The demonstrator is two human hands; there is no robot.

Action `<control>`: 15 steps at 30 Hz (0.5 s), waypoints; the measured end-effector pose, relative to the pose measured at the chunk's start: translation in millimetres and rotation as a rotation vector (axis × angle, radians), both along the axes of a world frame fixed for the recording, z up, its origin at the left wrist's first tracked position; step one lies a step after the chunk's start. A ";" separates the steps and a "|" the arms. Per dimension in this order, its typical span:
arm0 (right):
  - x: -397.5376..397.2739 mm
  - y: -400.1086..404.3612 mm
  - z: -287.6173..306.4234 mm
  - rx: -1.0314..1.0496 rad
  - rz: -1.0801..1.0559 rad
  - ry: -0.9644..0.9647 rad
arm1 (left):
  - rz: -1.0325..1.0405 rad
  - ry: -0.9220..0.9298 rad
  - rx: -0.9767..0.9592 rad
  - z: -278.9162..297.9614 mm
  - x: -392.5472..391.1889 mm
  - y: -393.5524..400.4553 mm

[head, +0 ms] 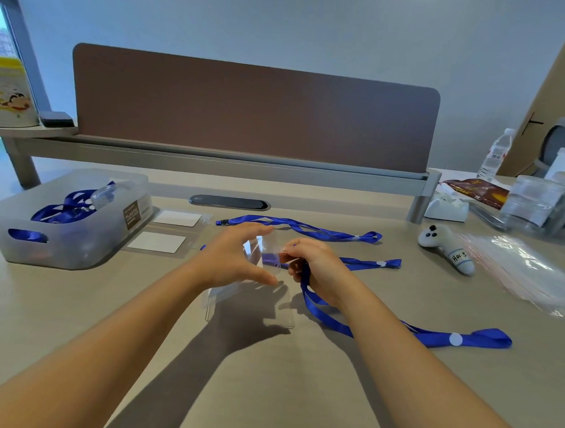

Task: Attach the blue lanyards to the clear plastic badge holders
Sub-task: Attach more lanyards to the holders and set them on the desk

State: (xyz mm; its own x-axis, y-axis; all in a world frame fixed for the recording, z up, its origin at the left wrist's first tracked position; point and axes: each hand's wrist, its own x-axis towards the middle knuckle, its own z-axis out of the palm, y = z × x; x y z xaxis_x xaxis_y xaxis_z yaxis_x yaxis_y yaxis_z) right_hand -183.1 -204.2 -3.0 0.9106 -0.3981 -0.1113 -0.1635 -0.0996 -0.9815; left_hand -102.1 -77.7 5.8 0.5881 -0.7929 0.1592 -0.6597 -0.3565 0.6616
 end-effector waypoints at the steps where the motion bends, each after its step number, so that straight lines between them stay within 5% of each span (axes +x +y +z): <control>1: -0.8 -0.2 -0.8 0.019 0.018 -0.013 | -0.006 -0.008 0.003 0.2 -0.3 0.2; 7: 3.8 2.4 -1.8 -0.061 0.050 -0.003 | -0.019 -0.126 0.081 0.5 -0.5 -1.4; 15: 4.7 3.3 -5.6 0.079 0.024 -0.016 | -0.003 0.003 0.034 -7.7 3.8 -0.4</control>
